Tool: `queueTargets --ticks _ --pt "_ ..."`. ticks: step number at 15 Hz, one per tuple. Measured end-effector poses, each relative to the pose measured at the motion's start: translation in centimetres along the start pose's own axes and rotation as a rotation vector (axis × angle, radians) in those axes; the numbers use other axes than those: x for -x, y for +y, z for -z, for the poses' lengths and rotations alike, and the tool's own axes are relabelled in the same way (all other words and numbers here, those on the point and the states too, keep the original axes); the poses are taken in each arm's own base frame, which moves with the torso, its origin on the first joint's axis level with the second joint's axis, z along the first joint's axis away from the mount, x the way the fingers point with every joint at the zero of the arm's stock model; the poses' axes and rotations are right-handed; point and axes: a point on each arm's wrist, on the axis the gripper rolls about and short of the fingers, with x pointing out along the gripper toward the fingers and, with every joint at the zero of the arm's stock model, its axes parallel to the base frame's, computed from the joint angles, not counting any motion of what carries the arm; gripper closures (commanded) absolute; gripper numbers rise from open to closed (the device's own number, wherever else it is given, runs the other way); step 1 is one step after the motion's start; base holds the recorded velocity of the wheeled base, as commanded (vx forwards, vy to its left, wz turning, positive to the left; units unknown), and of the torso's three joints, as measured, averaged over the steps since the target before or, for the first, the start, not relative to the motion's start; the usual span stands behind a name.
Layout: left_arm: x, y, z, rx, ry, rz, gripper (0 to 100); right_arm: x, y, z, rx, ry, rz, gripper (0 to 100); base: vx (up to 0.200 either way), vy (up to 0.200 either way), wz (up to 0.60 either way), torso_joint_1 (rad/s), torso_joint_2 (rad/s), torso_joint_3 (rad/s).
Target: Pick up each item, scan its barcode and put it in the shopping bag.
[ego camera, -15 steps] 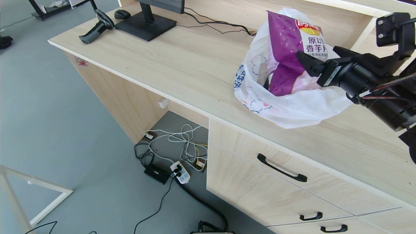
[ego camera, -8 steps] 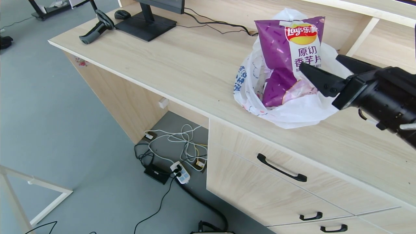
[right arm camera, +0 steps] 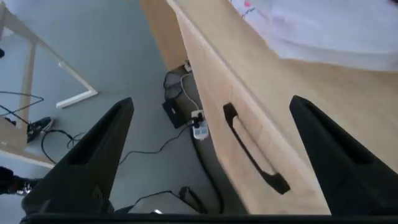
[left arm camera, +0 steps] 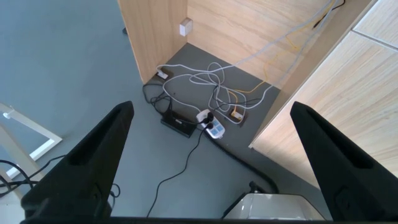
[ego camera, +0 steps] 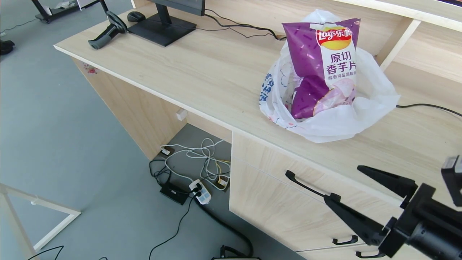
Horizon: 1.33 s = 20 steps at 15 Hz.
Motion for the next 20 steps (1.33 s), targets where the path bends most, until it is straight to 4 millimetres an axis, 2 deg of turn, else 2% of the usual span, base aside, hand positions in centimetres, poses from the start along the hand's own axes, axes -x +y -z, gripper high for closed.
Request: queueTargets --ticks 4,7,12,16,18,20 --pt "0.0 0.0 0.0 -0.004 0.002 0.001 0 2.3 0.8 4.0 0.041 0.178 -0.062 0 0.000 0.000 0.00 0.000 0.00 0.000" --pt "0.0 0.0 0.0 -0.004 0.002 0.001 0 3.6 0.9 5.8 0.062 0.338 -0.096 0 0.000 0.000 0.00 0.000 0.00 0.000" --pt "0.0 0.0 0.0 -0.006 0.002 0.000 0 7.6 0.6 7.8 0.096 0.557 -0.138 0 0.000 0.000 0.00 0.000 0.00 0.000" --pt "0.0 0.0 0.0 -0.004 0.002 0.001 0 11.2 0.0 9.1 0.105 0.623 -0.146 0 0.000 0.000 0.00 0.000 0.00 0.000" --pt "0.0 0.0 0.0 -0.004 0.002 0.001 0 11.8 -0.2 9.1 0.075 0.591 -0.100 0 0.000 0.000 0.00 0.000 0.00 0.000" --pt "0.0 0.0 0.0 -0.004 0.002 0.000 0 11.9 -0.6 9.1 0.049 0.586 0.052 0 0.000 0.000 0.00 0.000 0.00 0.000"
